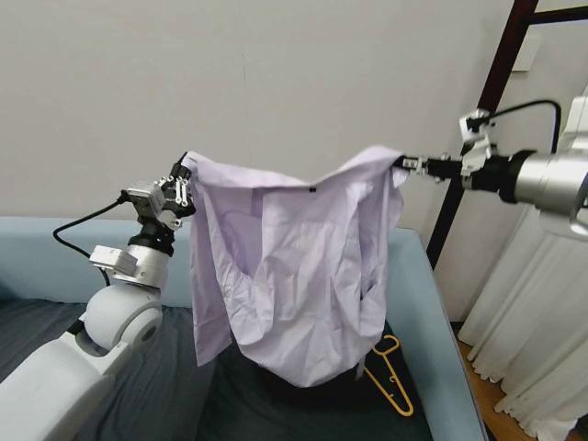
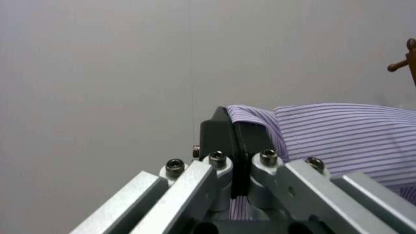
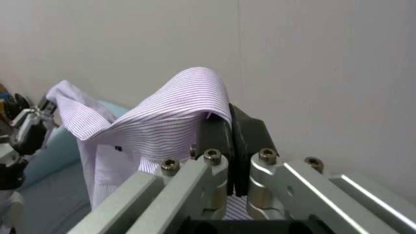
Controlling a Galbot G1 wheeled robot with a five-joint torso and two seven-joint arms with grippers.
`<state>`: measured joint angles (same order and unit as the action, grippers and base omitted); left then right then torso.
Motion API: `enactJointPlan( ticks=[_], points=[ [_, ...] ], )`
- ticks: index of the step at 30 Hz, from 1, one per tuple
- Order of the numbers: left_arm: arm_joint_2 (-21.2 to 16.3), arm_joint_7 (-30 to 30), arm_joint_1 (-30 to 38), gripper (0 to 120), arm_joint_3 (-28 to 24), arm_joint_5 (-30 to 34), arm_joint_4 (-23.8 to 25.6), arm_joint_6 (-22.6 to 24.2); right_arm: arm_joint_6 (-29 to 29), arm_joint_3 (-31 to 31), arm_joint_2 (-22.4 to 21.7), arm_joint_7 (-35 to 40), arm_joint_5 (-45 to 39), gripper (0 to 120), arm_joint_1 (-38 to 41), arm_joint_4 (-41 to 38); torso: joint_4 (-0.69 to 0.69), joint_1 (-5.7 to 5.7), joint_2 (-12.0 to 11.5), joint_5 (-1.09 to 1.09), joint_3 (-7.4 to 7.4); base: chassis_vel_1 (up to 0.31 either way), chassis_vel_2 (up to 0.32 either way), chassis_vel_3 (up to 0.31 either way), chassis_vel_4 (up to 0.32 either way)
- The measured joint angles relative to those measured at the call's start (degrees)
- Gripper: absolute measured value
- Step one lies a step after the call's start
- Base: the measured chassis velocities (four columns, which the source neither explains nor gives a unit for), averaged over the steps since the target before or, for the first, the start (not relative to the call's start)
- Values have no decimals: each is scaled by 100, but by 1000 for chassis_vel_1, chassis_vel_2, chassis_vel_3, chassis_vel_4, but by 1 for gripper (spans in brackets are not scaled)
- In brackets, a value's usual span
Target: Pick up the clothes from the sofa and hang them on the clothes hanger.
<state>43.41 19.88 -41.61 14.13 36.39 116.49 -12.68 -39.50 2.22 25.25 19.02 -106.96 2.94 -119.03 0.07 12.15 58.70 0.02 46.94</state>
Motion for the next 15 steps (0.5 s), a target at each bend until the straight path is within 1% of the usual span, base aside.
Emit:
enactJointPlan(
  ticks=[3, 5, 7, 8, 9, 11, 14, 15],
  points=[
    [13, 0, -96, 0, 3, -20, 35, 19, -56, 31, -59, -3, 87, 0, 25, -162, 1, -1, 1, 0, -1, 0, 0, 0, 0],
    [39, -7, -285, 0, -128, -114, -22, 28, -122, -89, -233, -17, 550, 0, -332, -418, 4, -1, 1, 2, -1, 0, 0, 0, 0],
    [48, -8, -459, 0, -270, -129, -60, 108, -102, -535, -317, 30, 1363, 0, -966, -610, 4, -1, 0, -4, 1, 0, 0, 0, 0],
    [37, -1, -510, 0, -313, -123, -79, 153, -49, -672, -259, 117, 1635, 0, -1212, -629, 4, -1, 0, -3, 1, 0, 0, 0, 0],
    [37, -1, -510, 0, -313, -123, -79, 153, -49, -672, -259, 117, 1635, 0, -1212, -629, 4, -1, 0, -3, 1, 0, 0, 0, 0],
    [-18, 34, -612, 0, -392, -133, -165, 257, 96, -917, -19, 268, 2128, 0, -1599, -556, 3, 0, 0, -4, 1, 0, 0, 0, 0],
    [-73, 149, -750, 0, -427, -253, -360, 454, 286, -1297, 417, 503, 2628, 0, -1832, -241, -1, -1, -1, -2, 1, 0, 0, 0, 0],
    [-73, 149, -750, 0, -427, -253, -360, 454, 286, -1297, 417, 503, 2628, 0, -1832, -241, -1, -1, -1, -2, 1, 0, 0, 0, 0]
  ],
)
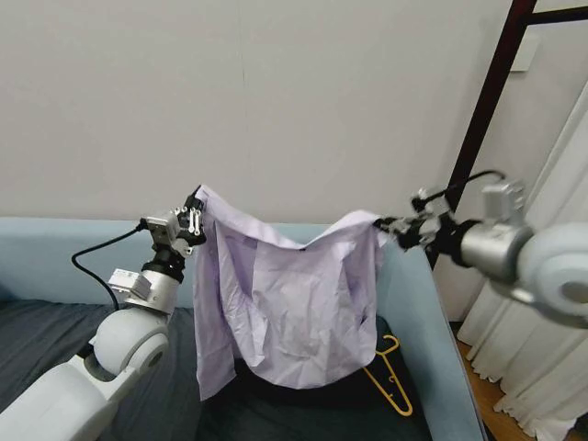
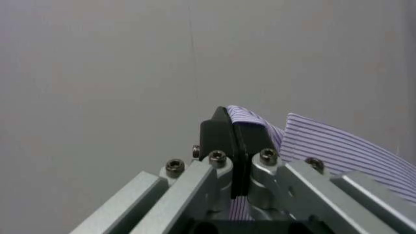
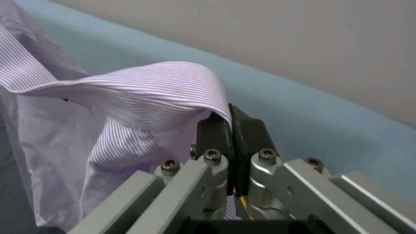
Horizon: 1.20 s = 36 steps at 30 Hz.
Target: Pick up the clothes from the sofa and hang them on the clothes hanger.
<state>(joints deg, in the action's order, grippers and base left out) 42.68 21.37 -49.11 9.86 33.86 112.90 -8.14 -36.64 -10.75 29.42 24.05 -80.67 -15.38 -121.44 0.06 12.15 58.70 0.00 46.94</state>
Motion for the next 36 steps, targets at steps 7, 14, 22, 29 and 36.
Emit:
enactJointPlan(
  ticks=[7, 14, 22, 29, 36],
  points=[
    [127, 247, -135, 0, -38, -29, -470, 245, 1184, -515, 652, -863, 964, 0, -317, 1006, 3, 0, 0, 1, 0, 0, 0, 0, 0],
    [388, 260, -319, 0, -406, 373, -807, 326, 3137, -995, 1398, -2106, 2502, 0, -987, 2564, 5, 0, 0, 0, 0, 0, 0, 0, 0],
    [655, 486, -464, 0, -539, 98, -1007, 525, 4866, -1296, 2628, -2133, 4044, 0, -1127, 4331, 0, 1, 0, 1, 0, 0, 0, 0, 0],
    [651, 589, -718, 0, -491, -8, -1009, 679, 4758, -1258, 2851, -1855, 4890, 0, -1428, 4617, 4, 0, 0, 1, -1, 0, 0, 0, 0],
    [790, 804, -896, 0, -432, -98, -1006, 793, 4682, -1242, 3123, -1662, 4704, 22, -1535, 4657, 3, 0, 0, 0, -1, 0, 0, 0, 0]
  ],
)
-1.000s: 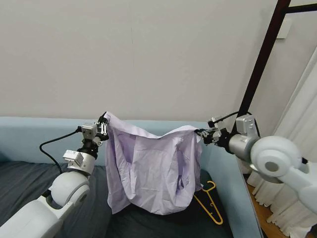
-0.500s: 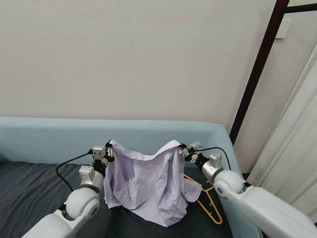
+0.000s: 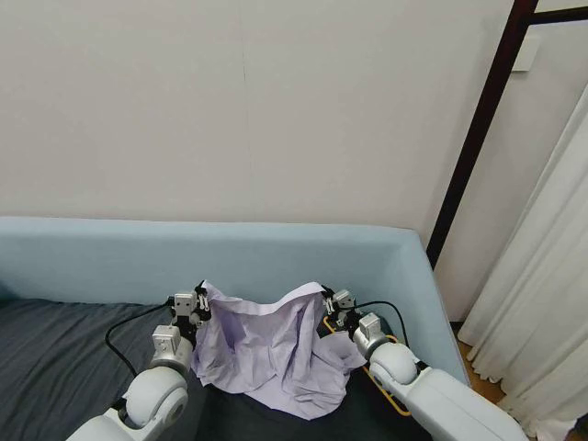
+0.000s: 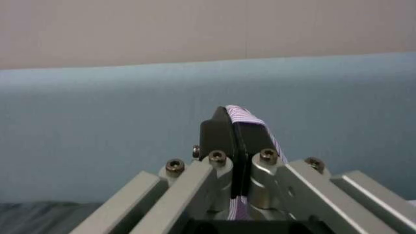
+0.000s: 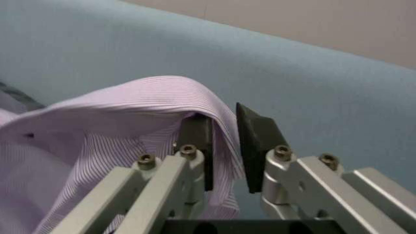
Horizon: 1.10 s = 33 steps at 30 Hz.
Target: Pick up the clothes from the sofa and hang them on the clothes hanger.
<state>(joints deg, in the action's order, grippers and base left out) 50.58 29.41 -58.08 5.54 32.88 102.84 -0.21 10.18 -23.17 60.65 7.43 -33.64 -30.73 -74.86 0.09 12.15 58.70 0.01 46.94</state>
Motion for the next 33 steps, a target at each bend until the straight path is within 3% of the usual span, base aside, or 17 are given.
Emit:
enactJointPlan(
  ticks=[2, 4, 5, 6, 7, 10, 11, 15, 18, 24, 33],
  points=[
    [21, 52, -38, 0, 27, -36, -2, 31, 30, 8, 5, -92, -144, 26, -2, -19, -1, 0, 0, 0, 0, 0, 0, 0, 0],
    [52, 178, -136, 0, 115, -132, -20, 89, -131, 49, -85, -332, -1002, 36, -70, -380, -2, 0, 0, 0, 0, 0, 0, 0, 0],
    [52, 223, -155, 0, 161, -156, -46, 103, -598, 101, -180, -191, -1513, 41, -116, -689, -1, 0, 0, 0, 0, 0, 0, 0, 0],
    [52, 223, -155, 0, 161, -156, -46, 103, -598, 101, -180, -191, -1513, 41, -116, -689, -1, 0, 0, 0, 0, 0, 0, 0, 0],
    [47, 236, -156, 0, 195, -162, -61, 105, -1202, 167, -270, 134, -1827, 46, -139, -954, -1, -1, 1, 0, 0, 0, 0, 0, 0],
    [-8, 250, -153, 0, 240, -144, -24, 137, -2243, 363, -543, 579, -2184, 59, -157, -1309, -1, -1, 1, -1, 0, 0, 0, 0, 0],
    [-8, 250, -153, 0, 240, -144, -24, 137, -2243, 363, -543, 579, -2184, 59, -157, -1309, -1, -1, 1, -1, 0, 0, 0, 0, 0],
    [-146, 284, -117, 0, 245, -19, 181, 266, -3558, 685, -1059, 977, -2500, 75, -250, -1835, 1, 0, 1, -1, 0, 0, 0, 0, 0],
    [-219, 292, -62, 0, 218, 56, 244, 296, -4008, 989, -1303, 975, -2603, 86, -438, -2014, 0, -1, 1, -1, -1, 0, 0, 0, 0],
    [-310, 293, 80, 0, 107, 337, 220, 359, -4158, 1602, -1539, 852, -2362, 100, -1168, -1890, 1, 0, 1, -2, 0, 0, 0, 0, 0],
    [-280, 306, 181, 0, 29, 430, 155, 398, -3702, 1869, -1089, 849, -2118, 100, -1733, -1312, -1, 0, 0, -1, 0, 0, 0, 0, 0]
  ],
)
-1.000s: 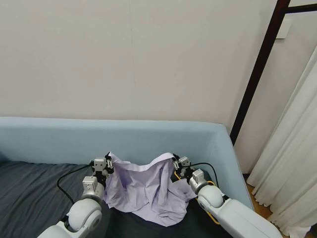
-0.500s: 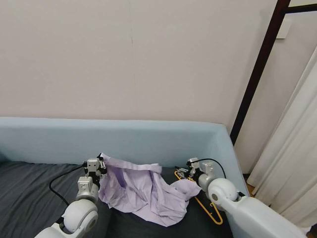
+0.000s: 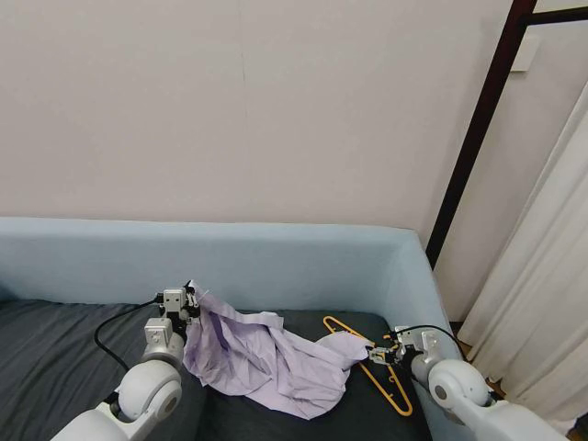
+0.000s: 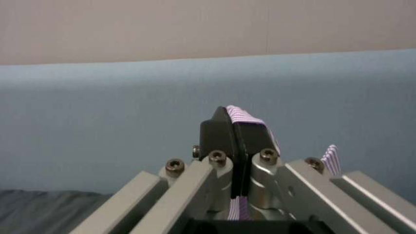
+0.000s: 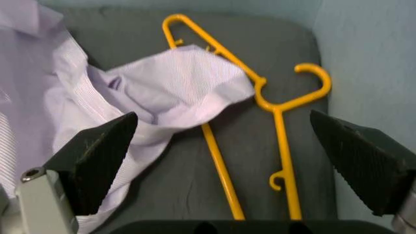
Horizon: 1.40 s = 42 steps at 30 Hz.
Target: Pick up the clothes from the sofa and hang them on the clothes hanger.
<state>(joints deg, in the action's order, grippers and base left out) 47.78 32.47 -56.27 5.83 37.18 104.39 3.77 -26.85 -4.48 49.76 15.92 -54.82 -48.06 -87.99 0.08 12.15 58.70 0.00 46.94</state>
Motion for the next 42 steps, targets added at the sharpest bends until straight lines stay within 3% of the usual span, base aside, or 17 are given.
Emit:
enactJointPlan(
  ticks=[12, 25, 32, 33, 42],
  points=[
    [-27, 27, -168, 0, 132, -61, 165, -27, -495, -69, 737, -392, 1132, 100, 630, 1514, 0, 0, 0, 2, 1, 0, 0, 0, 0],
    [-65, 49, -229, 0, 155, -117, 250, -56, -462, 286, 1193, -1019, 1694, 100, 804, 2675, 1, 0, -1, 1, 1, 0, 0, 0, 0],
    [-67, 60, -244, 0, 157, -140, 254, -62, -339, 385, 1288, -1244, 1905, 86, 890, 3050, 0, 0, -1, 1, 1, 0, 0, 0, 0],
    [-69, 62, -244, 0, 160, -142, 254, -62, -329, 390, 1296, -1272, 1933, 78, 905, 3098, 0, 0, -1, 1, 1, 0, 0, 0, 0],
    [-65, 77, -253, 0, 165, -178, 237, -64, -318, 398, 1325, -1482, 2174, 46, 867, 3198, 1, 0, -1, 1, 1, 0, 0, 0, 0]
  ],
)
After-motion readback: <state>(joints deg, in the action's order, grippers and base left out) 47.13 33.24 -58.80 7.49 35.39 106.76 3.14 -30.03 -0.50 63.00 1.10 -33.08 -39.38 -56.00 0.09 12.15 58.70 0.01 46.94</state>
